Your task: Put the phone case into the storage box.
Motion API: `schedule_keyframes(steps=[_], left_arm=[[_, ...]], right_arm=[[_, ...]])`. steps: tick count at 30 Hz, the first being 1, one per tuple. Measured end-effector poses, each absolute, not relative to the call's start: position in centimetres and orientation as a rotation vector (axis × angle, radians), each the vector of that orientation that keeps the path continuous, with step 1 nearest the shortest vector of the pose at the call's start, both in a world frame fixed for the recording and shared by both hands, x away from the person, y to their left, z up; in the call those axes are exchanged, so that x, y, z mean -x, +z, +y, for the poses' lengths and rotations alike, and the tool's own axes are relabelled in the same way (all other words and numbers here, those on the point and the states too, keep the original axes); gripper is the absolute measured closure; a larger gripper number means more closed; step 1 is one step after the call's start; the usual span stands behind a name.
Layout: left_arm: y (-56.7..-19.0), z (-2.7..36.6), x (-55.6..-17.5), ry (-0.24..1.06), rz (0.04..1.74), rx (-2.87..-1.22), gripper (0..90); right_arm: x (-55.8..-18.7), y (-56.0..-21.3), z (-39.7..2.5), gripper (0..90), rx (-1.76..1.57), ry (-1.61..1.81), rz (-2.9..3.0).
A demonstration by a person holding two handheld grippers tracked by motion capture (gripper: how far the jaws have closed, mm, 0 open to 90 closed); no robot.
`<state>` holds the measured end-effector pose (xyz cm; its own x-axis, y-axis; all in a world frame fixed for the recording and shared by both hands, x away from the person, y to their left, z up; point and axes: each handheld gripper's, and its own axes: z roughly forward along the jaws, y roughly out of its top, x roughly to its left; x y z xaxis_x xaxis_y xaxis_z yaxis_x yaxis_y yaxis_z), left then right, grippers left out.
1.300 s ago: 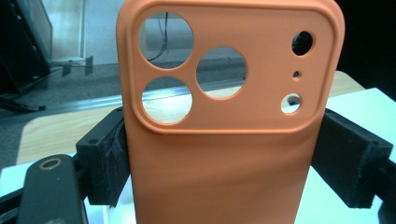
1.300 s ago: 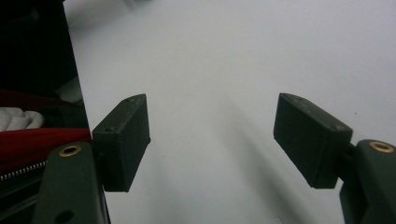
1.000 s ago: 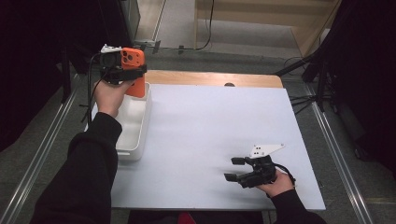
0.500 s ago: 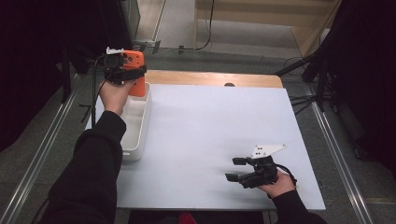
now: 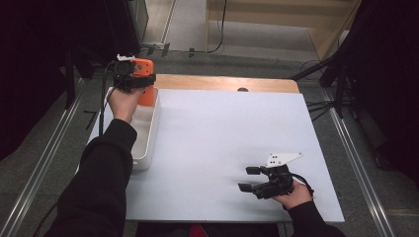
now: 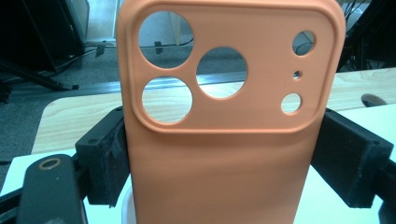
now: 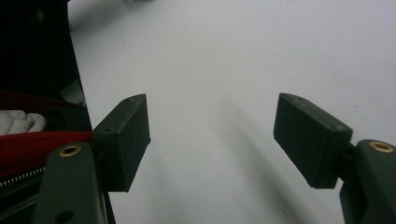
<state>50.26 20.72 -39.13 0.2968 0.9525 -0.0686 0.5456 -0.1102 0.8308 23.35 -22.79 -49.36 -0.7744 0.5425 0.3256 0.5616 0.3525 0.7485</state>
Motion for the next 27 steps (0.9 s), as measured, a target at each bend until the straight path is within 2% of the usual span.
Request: schedule_keyframes(steps=[4, 11, 27], left_arm=[[-39.8, 20.7, -50.4, 0.666, 1.352, -1.793, 15.3], [-41.3, 21.1, -50.5, 0.623, 1.388, -1.781, 15.2], [-42.2, 20.5, -50.3, 0.611, 1.394, -1.827, 15.0]], right_arm=[[-23.4, -49.3, -22.6, 25.9, 1.044, -1.433, -2.563], [-23.4, -49.4, -22.6, 25.9, 1.043, -1.433, -2.562], [-23.5, -49.4, -22.4, 25.7, 1.033, -1.431, -2.561]])
